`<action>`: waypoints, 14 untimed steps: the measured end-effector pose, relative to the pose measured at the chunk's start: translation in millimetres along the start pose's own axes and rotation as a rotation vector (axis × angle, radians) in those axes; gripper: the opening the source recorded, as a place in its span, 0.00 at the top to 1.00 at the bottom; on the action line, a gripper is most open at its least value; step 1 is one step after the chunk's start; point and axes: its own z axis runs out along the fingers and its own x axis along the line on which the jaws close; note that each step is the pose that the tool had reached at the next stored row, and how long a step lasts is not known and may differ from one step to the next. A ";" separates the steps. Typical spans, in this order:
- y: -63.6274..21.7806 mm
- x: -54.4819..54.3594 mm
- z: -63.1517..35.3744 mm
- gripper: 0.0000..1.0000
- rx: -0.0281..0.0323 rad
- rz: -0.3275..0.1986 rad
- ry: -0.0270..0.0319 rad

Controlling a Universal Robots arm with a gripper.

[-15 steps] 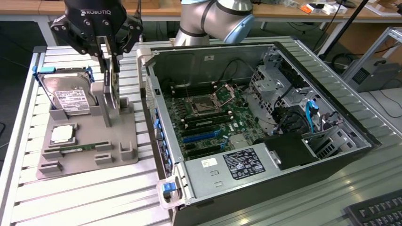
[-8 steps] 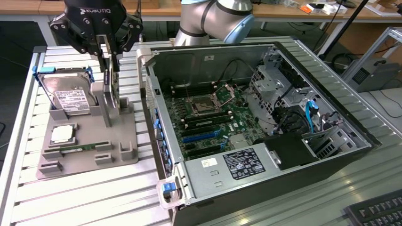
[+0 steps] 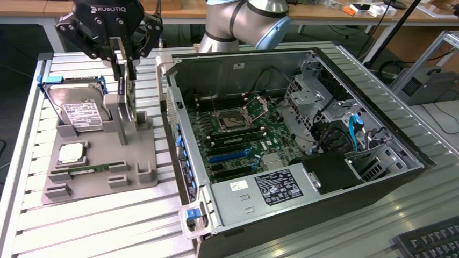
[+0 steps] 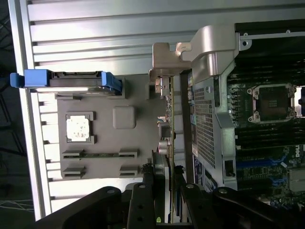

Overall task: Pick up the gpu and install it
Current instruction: 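Pick up the gpu and move the gpu toward the slot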

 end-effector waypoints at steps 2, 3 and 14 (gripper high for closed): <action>0.0 0.0 -0.7 0.73 -0.0001 0.000 -0.0001; 0.0 0.0 -1.1 0.73 0.0000 0.000 0.0000; 0.0 -0.1 -4.0 0.73 -0.0001 0.000 -0.0001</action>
